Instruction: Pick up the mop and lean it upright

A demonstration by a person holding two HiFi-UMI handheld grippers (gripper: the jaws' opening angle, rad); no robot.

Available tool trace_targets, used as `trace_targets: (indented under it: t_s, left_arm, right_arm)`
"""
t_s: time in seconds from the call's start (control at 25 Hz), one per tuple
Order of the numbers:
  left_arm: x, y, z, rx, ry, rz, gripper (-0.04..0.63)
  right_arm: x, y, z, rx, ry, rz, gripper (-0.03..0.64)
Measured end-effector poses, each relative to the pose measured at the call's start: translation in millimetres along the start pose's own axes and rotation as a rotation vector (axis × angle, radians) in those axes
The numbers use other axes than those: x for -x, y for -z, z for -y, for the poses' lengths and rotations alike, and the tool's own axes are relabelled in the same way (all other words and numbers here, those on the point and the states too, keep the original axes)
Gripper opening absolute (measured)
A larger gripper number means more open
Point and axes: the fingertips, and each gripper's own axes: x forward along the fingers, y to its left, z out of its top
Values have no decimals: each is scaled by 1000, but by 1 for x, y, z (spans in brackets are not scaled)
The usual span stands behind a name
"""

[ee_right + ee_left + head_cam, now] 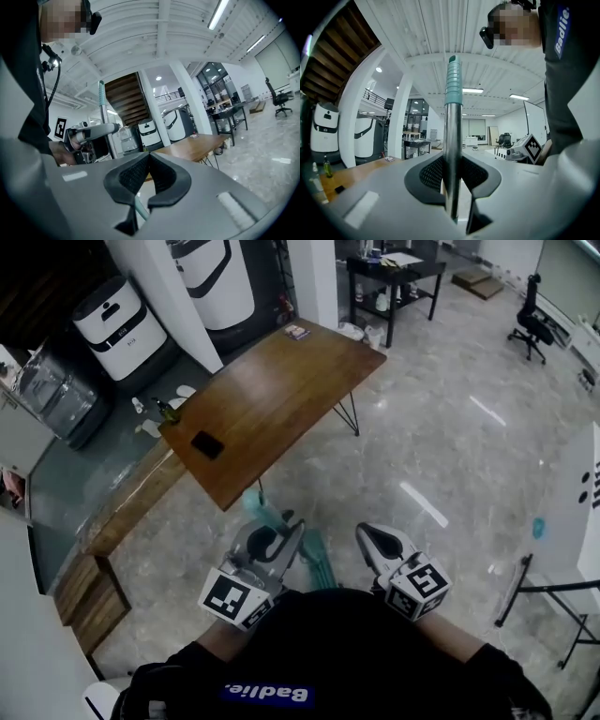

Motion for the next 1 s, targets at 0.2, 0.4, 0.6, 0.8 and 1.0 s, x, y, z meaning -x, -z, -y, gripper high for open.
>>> trace_targets:
  t_s: [0.2,0.4,0.6,0.8,1.0]
  left_arm:
    - [-42,-2,7,9,50,9,100]
    - [-95,1,3,25,134,25,100]
    - [-153,4,-6,34,237,36,98]
    - [-212,-2,-20,39,376,54,98]
    - [-267,7,-46,39,459,30,98]
  right_arm:
    - [35,5,42,-64,123,20,3]
    - [47,7,77,-65,225,16,3]
    - [44,-3,125,-63,343,0,3]
    - [24,-34,172,-56,464,7,3]
    - [1,-62,213,-31,540,31,3]
